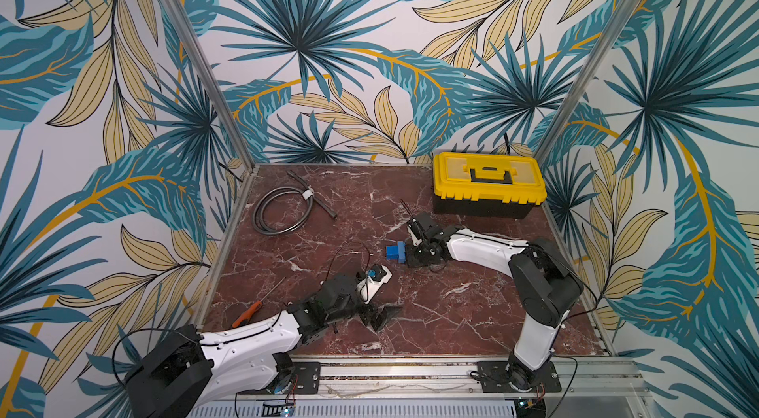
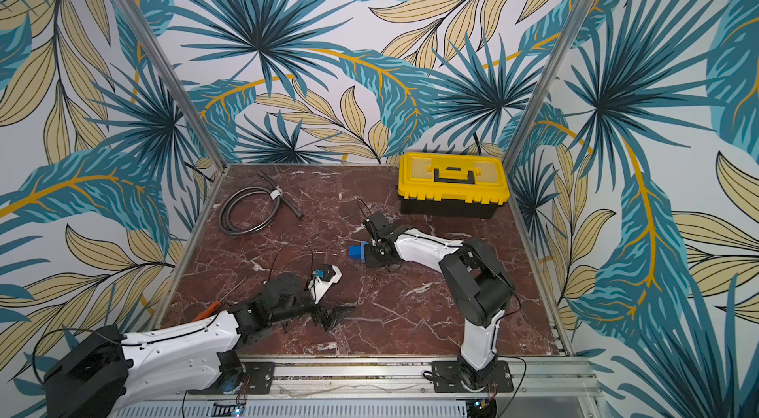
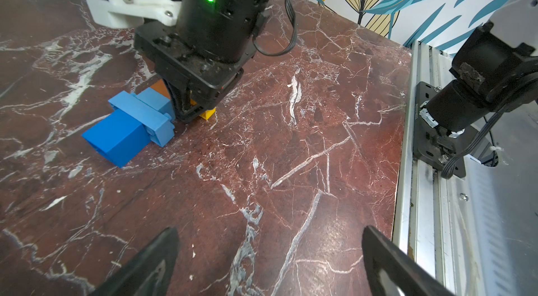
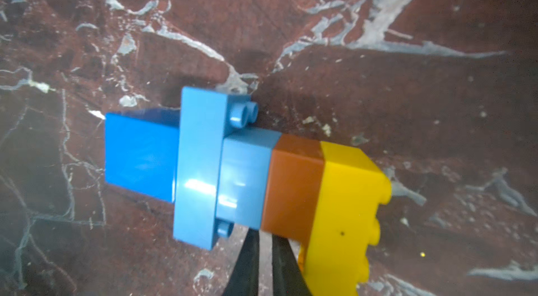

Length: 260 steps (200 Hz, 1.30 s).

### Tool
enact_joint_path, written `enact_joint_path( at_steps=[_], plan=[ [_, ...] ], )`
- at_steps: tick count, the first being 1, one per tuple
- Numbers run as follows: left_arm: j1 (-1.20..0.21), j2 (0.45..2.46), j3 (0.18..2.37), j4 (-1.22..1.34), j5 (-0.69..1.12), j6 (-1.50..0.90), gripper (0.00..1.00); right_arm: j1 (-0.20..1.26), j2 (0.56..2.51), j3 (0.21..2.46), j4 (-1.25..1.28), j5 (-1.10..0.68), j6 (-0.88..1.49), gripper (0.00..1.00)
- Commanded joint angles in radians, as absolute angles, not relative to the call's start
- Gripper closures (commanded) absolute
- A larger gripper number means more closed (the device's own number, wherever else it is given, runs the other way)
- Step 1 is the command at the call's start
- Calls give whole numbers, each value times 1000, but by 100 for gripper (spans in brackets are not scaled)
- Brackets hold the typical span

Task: Assemble the letter f with lego
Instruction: Adjust the lego brick at the center of the board.

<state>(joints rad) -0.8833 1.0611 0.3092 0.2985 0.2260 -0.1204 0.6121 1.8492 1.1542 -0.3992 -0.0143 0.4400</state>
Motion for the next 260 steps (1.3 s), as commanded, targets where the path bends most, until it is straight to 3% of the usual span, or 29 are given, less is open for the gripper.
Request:
enact_joint_path(
  at_steps=[1, 184, 260],
  plan=[
    [-887, 1054, 321, 309, 233, -122, 1, 601, 1886, 1198, -453, 33, 398, 87],
    [-887, 1049, 313, 309, 231, -125, 0, 573, 2045, 1489, -569, 19, 257, 81],
    [-887, 1042, 319, 308, 205, -129, 0, 572, 1946, 1461, -584, 37, 257, 80]
  ],
)
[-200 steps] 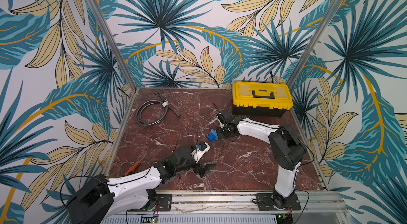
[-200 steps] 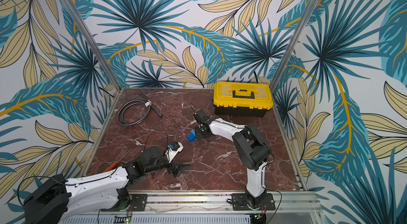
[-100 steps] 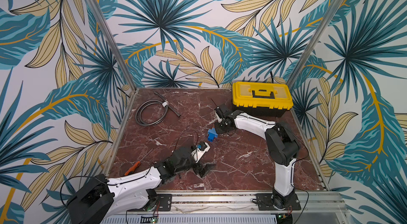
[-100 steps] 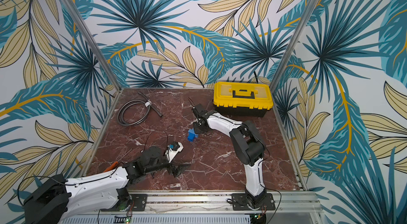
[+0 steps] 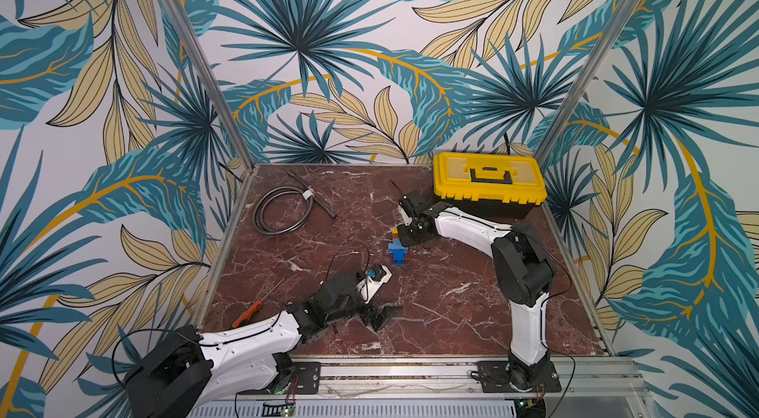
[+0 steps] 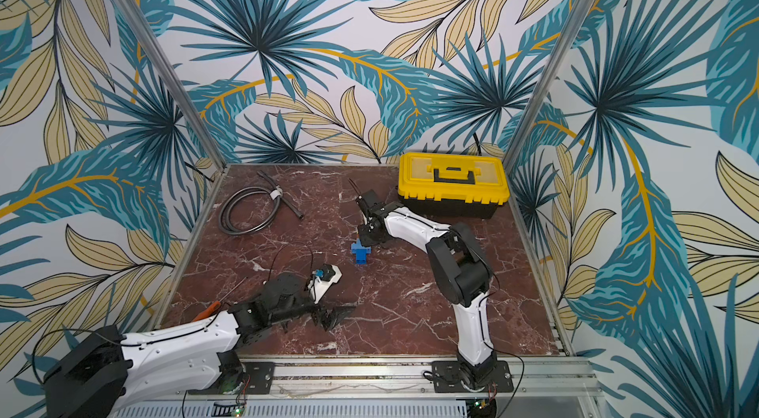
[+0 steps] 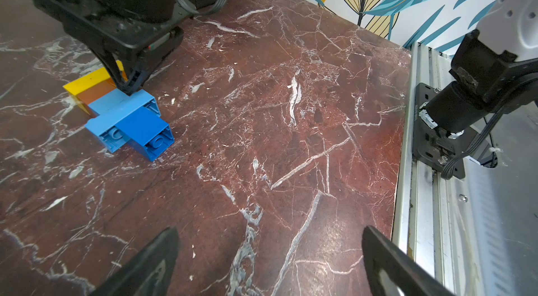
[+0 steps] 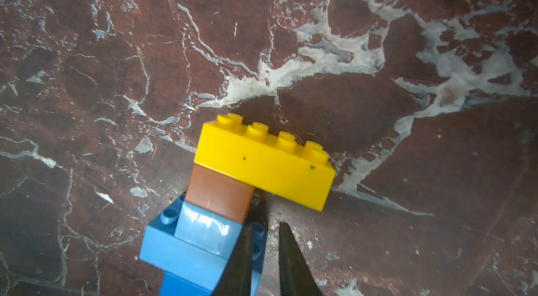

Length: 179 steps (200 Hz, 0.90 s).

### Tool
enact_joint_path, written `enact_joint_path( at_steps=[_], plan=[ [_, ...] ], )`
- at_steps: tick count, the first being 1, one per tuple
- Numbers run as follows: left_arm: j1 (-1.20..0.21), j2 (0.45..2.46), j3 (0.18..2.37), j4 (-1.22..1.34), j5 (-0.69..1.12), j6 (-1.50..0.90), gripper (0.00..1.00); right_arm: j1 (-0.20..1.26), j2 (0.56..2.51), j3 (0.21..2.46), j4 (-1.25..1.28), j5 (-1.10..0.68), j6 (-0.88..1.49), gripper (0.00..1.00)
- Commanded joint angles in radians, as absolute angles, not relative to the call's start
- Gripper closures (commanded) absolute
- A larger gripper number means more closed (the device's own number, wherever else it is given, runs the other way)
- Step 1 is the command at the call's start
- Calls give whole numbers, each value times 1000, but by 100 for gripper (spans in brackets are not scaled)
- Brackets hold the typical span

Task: Assemble the letter f with lego
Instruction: Adjust the lego brick at the center of the board.

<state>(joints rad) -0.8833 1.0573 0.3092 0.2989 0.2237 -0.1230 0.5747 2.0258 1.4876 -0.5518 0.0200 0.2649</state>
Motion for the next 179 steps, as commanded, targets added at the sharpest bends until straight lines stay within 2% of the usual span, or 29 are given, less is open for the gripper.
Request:
enact_joint_path(
  at_steps=[1, 43, 77, 142, 179],
  plan=[
    [-887, 1042, 321, 308, 203, -130, 1, 571, 1941, 1459, -584, 39, 258, 80],
    [-887, 1026, 401, 302, 131, -135, 1, 570, 1754, 1390, -625, 110, 262, 74],
    [-871, 1030, 474, 299, 80, -131, 1, 560, 1592, 1334, -658, 186, 255, 60],
    [-722, 1162, 727, 205, 72, -92, 1, 479, 1298, 1174, -657, 299, 246, 24],
    [-633, 1226, 879, 150, -119, 4, 1, 407, 1170, 1094, -637, 325, 231, 4]
  ],
)
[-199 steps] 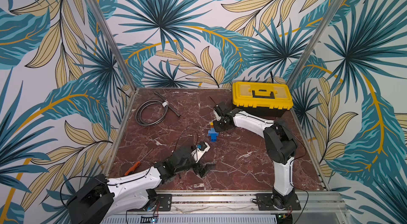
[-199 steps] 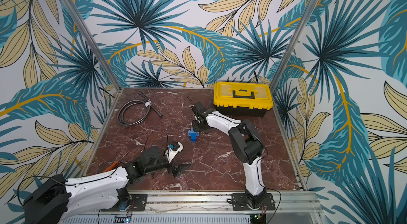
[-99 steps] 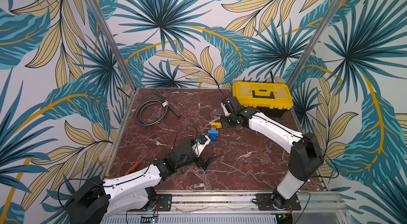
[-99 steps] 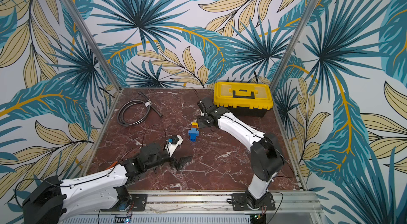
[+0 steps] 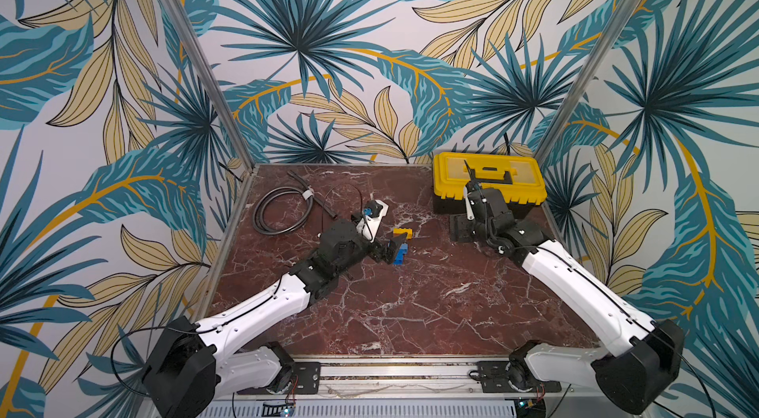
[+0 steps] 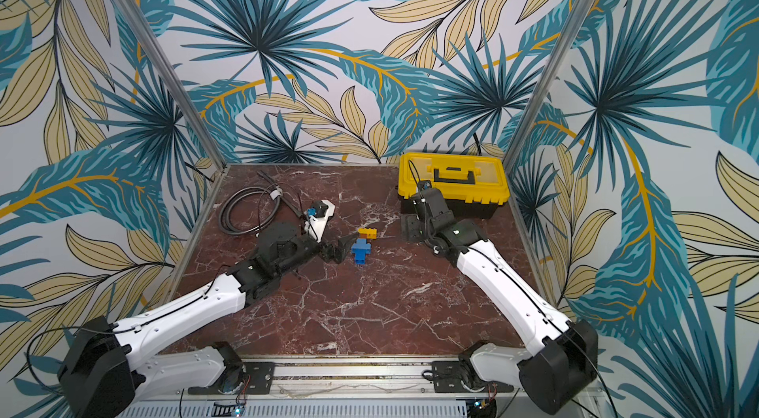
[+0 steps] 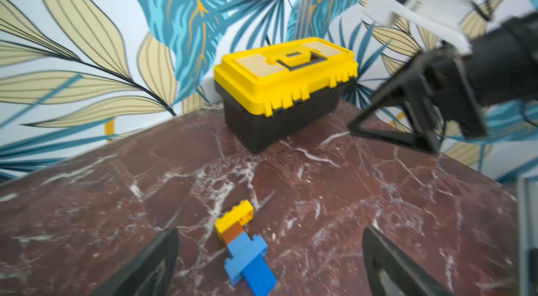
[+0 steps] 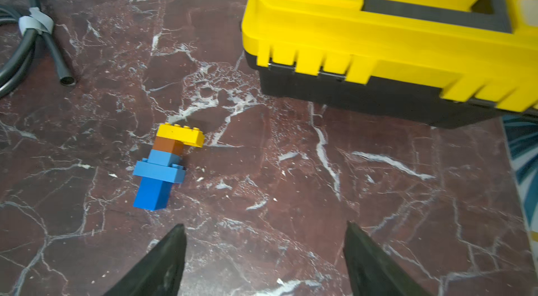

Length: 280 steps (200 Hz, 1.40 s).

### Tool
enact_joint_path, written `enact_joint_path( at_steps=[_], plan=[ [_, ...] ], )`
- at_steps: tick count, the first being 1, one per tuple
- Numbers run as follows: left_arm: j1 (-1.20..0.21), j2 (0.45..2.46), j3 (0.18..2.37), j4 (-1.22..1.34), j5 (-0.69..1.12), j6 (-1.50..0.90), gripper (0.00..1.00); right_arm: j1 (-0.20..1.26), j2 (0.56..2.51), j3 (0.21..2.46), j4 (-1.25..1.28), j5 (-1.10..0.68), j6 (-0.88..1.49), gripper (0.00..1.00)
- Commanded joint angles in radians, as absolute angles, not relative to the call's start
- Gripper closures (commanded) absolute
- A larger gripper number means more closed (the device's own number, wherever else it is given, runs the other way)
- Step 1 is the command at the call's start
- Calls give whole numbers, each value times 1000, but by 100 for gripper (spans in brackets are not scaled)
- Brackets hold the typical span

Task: Assemble the letter f with lego
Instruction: Adjust the lego brick at the center of the board, then reset both arms

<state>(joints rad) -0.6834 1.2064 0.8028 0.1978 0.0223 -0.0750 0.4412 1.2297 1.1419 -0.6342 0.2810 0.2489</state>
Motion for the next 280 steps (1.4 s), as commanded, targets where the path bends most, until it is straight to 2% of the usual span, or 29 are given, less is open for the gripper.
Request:
enact_joint_path(
  at_steps=[1, 34, 86, 105, 133, 178, 213, 245, 265, 280],
  plan=[
    [-630, 1227, 881, 150, -121, 8, 0, 404, 1168, 1094, -637, 326, 231, 2],
    [-462, 1213, 894, 152, -158, 9, 0, 343, 1139, 1083, -659, 338, 198, 1],
    [-102, 1183, 757, 156, 54, -91, 1, 264, 1140, 1055, -610, 359, 184, 1],
    [-25, 1190, 693, 169, 81, -70, 1, 233, 1149, 1020, -549, 369, 194, 1],
    [41, 1191, 576, 276, 94, -19, 1, 198, 1184, 952, -432, 347, 183, 1],
    [149, 1228, 454, 489, 238, -44, 1, 180, 1244, 848, -236, 362, 136, 1],
    [151, 1351, 453, 579, 334, -27, 1, 169, 1236, 758, -34, 410, 92, 1],
    [153, 1448, 385, 807, 326, -40, 0, 164, 1241, 646, 201, 435, 27, 1],
    [152, 1440, 371, 814, 343, -26, 1, 154, 1279, 613, 296, 462, 3, 1],
    [144, 1463, 371, 831, 353, -11, 1, 139, 1324, 592, 368, 411, -3, 0]
  ],
)
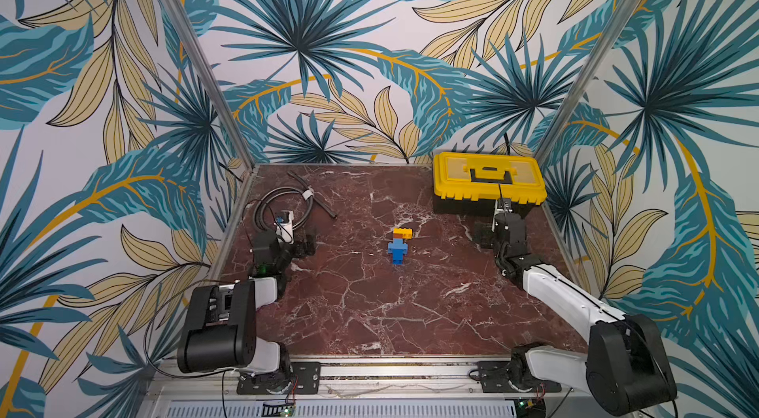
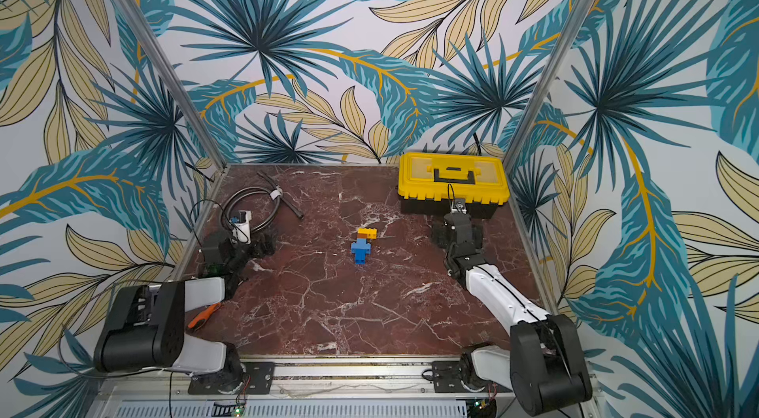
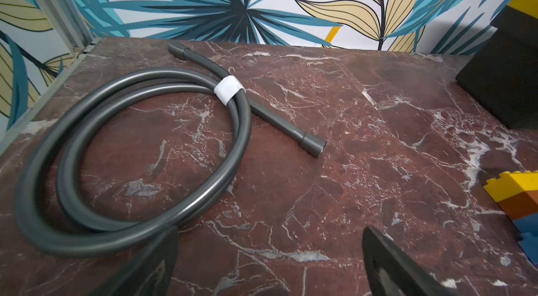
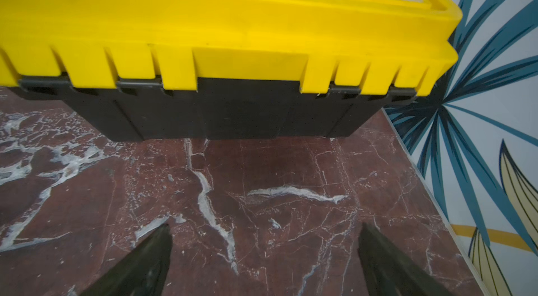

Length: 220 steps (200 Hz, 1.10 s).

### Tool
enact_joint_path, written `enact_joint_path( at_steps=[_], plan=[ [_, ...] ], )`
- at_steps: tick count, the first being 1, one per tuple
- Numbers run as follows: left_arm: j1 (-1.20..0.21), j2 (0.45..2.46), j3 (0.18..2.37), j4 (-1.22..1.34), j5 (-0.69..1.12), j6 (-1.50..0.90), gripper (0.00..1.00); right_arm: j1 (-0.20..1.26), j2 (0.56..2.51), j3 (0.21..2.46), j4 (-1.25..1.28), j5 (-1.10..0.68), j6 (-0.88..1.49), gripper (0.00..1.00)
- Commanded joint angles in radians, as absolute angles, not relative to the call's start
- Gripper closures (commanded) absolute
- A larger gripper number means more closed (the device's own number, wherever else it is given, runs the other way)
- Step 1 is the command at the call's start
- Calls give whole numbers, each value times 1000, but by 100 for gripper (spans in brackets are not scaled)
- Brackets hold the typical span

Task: Assemble the letter f with lego
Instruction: Reset both arms

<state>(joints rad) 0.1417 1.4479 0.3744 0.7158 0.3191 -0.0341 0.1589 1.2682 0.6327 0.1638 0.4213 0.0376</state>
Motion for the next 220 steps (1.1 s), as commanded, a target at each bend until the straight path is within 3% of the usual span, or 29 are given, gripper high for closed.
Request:
enact_joint_path(
  at_steps=[1, 14, 58, 106, 119, 136, 220],
  plan=[
    [144, 1467, 371, 833, 354, -8, 1, 138, 1326, 590, 372, 407, -4, 0],
    [154, 1545, 359, 957, 385, -24, 1, 132, 1364, 570, 443, 369, -6, 0],
    [156, 1531, 353, 953, 327, -49, 1, 112, 1465, 484, 697, 300, -39, 1],
    [116, 1554, 370, 953, 223, -38, 0, 25, 1481, 447, 733, 136, 24, 1],
    [115, 1553, 367, 953, 222, -37, 1, 26, 1525, 392, 918, 111, -8, 1],
    [112, 1549, 366, 953, 220, -35, 1, 26, 1489, 425, 785, 118, 15, 0],
    [99, 1551, 368, 953, 193, -25, 1, 25, 1492, 417, 810, 140, 13, 1]
  ],
)
